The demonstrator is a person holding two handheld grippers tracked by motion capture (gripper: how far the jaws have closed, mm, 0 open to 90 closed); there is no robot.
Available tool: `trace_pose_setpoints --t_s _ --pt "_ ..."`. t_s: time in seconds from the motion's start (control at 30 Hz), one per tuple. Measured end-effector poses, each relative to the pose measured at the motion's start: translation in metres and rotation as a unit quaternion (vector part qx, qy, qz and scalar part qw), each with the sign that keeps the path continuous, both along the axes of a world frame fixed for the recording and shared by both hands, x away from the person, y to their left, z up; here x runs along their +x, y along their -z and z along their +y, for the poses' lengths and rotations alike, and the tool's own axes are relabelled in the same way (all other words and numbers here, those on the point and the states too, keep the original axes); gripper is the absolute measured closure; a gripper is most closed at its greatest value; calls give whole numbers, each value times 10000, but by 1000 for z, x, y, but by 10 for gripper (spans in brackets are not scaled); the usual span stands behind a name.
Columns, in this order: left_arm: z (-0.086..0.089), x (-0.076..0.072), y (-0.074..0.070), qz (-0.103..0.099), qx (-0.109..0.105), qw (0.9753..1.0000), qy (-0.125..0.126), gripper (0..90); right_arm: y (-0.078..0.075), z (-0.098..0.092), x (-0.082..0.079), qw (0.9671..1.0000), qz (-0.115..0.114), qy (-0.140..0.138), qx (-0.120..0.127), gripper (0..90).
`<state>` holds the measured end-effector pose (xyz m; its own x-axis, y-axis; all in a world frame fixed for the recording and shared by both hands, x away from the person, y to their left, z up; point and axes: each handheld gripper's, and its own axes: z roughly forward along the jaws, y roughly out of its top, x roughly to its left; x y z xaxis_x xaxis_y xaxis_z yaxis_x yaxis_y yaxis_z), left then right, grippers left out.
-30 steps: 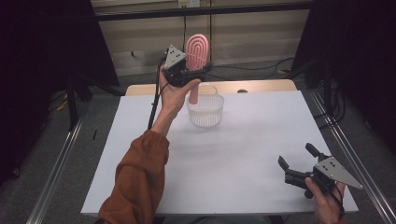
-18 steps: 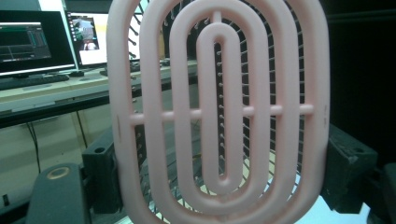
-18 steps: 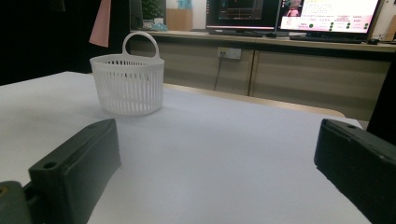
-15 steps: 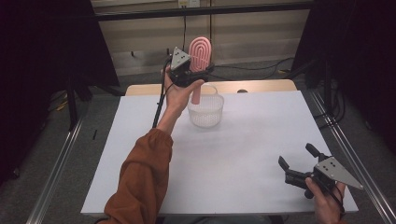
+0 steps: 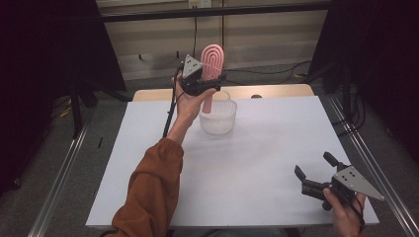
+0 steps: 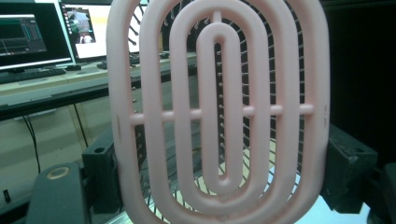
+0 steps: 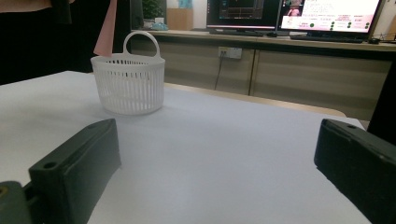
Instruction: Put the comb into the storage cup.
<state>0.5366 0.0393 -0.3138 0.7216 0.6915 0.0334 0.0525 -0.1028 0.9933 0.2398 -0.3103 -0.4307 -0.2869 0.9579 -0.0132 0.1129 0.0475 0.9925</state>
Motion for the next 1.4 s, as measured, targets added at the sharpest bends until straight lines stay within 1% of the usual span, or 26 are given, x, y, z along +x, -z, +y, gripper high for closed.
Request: trace_pose_setpoints --t_s 0.1,0.17,0.23,0.37,0.4,0.47,0.5,0.57,0.73,0.77,0.8,0.83,0.87,0.9,0.93,0.97,1.03,1.2,1.4 --pt "-2 0 3 11 47 10000 20 196 0 0 0 10000 6 3 -7 0" --pt "-3 0 4 -23 98 9999 11 196 0 0 0 10000 12 -5 0 0" --pt "-4 0 6 -11 79 10000 52 196 0 0 0 10000 13 -2 -3 0" --pt "-5 1 10 14 19 10000 -10 196 0 0 0 10000 11 -9 10 0" --pt "-6 1 11 8 65 10000 -48 196 0 0 0 10000 13 -8 16 0" --pt "-7 1 15 55 65 10000 10 196 0 0 0 10000 20 -18 13 0" --pt "-7 0 17 25 120 9999 -20 196 0 0 0 10000 21 -23 15 0" --pt "-7 0 20 65 109 9999 15 195 0 0 0 10000 26 -22 7 0" --pt "-3 1 29 113 146 9998 -43 196 1 0 0 10000 16 -33 4 0" --pt "-2 1 30 130 126 9998 -59 196 1 0 0 10000 17 -29 5 0" --pt "0 1 32 205 26 9998 -50 196 1 0 0 10000 25 -23 -1 0" --pt "1 1 34 268 -17 9996 -47 196 1 0 0 10000 21 -29 -13 0" --pt "1 1 35 228 27 9997 -82 196 1 0 0 10000 20 -33 -13 0" --pt "2 1 37 155 161 9997 -134 195 1 0 0 10000 21 -30 -14 0" --pt "2 1 38 149 176 9996 -130 196 1 0 0 10000 24 -20 -23 0" --pt "2 0 40 198 134 9996 -114 195 1 0 0 10000 16 -20 -31 0" --pt "3 0 42 182 222 9995 -121 195 0 1 0 10000 33 -11 -23 0" --pt "3 -1 49 231 259 9994 -82 195 1 0 0 10000 22 -19 -31 0" --pt "4 -1 57 330 314 9989 -121 195 1 0 0 10000 25 -12 -41 0"
